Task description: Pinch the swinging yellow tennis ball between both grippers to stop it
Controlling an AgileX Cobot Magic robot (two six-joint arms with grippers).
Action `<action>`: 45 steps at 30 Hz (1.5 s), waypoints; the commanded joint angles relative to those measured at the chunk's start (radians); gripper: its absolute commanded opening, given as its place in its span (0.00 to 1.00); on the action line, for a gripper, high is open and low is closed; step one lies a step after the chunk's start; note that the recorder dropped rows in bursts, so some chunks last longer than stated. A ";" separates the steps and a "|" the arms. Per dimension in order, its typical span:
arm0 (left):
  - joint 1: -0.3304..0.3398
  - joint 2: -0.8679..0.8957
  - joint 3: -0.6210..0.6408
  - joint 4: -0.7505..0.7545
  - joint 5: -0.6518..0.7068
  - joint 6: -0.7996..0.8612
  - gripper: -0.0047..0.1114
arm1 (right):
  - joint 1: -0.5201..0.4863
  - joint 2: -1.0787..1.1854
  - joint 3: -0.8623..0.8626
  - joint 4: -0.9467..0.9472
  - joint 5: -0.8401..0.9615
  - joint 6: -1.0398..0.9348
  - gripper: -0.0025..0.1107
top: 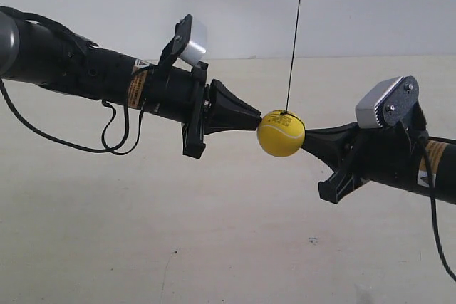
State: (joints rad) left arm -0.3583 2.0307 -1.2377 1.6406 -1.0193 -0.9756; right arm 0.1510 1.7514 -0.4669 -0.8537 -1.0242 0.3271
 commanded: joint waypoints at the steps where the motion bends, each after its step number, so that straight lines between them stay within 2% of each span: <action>1: -0.003 0.000 -0.005 0.002 0.003 0.004 0.08 | -0.001 -0.002 -0.002 -0.021 -0.039 -0.004 0.02; 28: -0.003 0.000 -0.005 0.004 -0.001 -0.001 0.08 | -0.001 -0.057 0.002 -0.043 0.040 -0.041 0.02; 39: -0.003 0.000 -0.005 0.016 -0.001 -0.012 0.08 | -0.003 -0.142 0.002 -0.023 0.199 -0.060 0.02; 45: -0.003 0.000 -0.005 0.018 -0.001 -0.012 0.08 | -0.003 -0.148 0.002 -0.034 0.199 -0.047 0.02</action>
State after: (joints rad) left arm -0.3583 2.0307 -1.2377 1.6527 -1.0193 -0.9815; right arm 0.1510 1.6129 -0.4669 -0.8789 -0.8239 0.2714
